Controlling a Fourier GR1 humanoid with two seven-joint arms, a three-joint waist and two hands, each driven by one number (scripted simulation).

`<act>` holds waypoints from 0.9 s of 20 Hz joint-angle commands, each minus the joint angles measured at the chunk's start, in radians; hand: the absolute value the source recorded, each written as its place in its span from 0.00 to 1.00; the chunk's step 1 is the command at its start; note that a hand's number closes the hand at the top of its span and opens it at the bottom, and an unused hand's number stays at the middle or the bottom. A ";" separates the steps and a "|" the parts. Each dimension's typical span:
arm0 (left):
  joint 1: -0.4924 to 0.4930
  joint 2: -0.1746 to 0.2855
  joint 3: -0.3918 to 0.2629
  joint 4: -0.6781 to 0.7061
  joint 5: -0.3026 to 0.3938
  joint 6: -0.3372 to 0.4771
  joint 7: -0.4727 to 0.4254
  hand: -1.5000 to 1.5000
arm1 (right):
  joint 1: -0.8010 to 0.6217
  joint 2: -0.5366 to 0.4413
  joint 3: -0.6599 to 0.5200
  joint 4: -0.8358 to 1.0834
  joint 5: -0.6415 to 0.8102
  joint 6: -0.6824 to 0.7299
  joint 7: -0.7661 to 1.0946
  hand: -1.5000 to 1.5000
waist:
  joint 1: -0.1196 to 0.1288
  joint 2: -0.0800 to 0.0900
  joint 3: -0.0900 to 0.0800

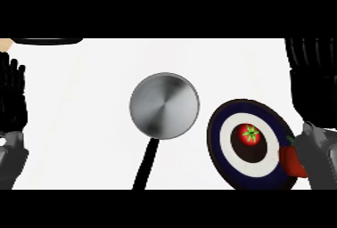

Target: Pick the tomato from the plate and place it in the pan

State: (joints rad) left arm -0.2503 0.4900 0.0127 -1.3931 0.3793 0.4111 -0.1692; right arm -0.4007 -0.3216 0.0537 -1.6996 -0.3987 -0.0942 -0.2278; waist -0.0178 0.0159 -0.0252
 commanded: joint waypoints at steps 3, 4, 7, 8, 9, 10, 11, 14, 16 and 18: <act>0.060 0.029 -0.096 0.100 -0.081 -0.013 0.124 0.50 | 0.005 -0.045 0.041 0.069 -0.049 0.145 0.062 0.00 | 0.018 -0.008 0.026; 0.072 0.073 -0.099 0.136 -0.084 -0.057 0.145 0.50 | -0.017 -0.050 0.083 0.099 -0.051 0.180 0.096 0.00 | 0.030 -0.002 0.026; 0.127 0.059 -0.106 0.147 -0.075 -0.047 0.167 0.50 | 0.013 0.136 -0.187 0.027 -0.208 -0.063 -0.087 0.00 | -0.078 -0.016 0.077; 0.136 0.084 -0.111 0.154 -0.092 -0.051 0.173 0.50 | 0.051 -0.303 0.010 0.103 0.244 0.091 0.070 1.00 | -0.062 0.000 -0.013; 0.144 0.082 -0.122 0.163 -0.097 -0.053 0.183 0.50 | 0.063 -0.354 0.022 0.114 0.321 0.081 0.067 1.00 | -0.068 0.006 -0.010; 0.172 0.099 -0.137 0.175 -0.095 -0.081 0.217 0.50 | 0.184 -0.154 -0.093 0.221 0.192 -0.122 0.080 1.00 | -0.051 0.004 0.027; 0.152 0.110 -0.147 0.168 -0.102 -0.082 0.253 0.50 | 0.205 -0.016 -0.128 0.223 0.013 -0.107 0.056 1.00 | -0.034 -0.004 0.033; 0.105 0.099 -0.188 0.147 -0.130 -0.094 0.340 0.50 | 0.331 -0.005 -0.136 0.231 0.043 -0.005 -0.181 0.00 | -0.001 -0.014 0.028; 0.187 0.118 -0.174 0.085 -0.136 -0.109 0.329 0.50 | 0.411 -0.004 -0.086 0.179 0.106 0.037 -0.257 0.00 | 0.014 -0.018 0.026; 0.146 0.103 -0.152 0.131 -0.138 -0.135 0.325 0.50 | 0.431 -0.086 -0.108 0.119 0.112 0.099 -0.218 0.00 | 0.010 -0.017 0.025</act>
State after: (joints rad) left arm -0.1062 0.5898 -0.1474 -1.2708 0.2524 0.3137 0.1366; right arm -0.0591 -0.3707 -0.0443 -1.5484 -0.3171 -0.0622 -0.3790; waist -0.0189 0.0022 0.0008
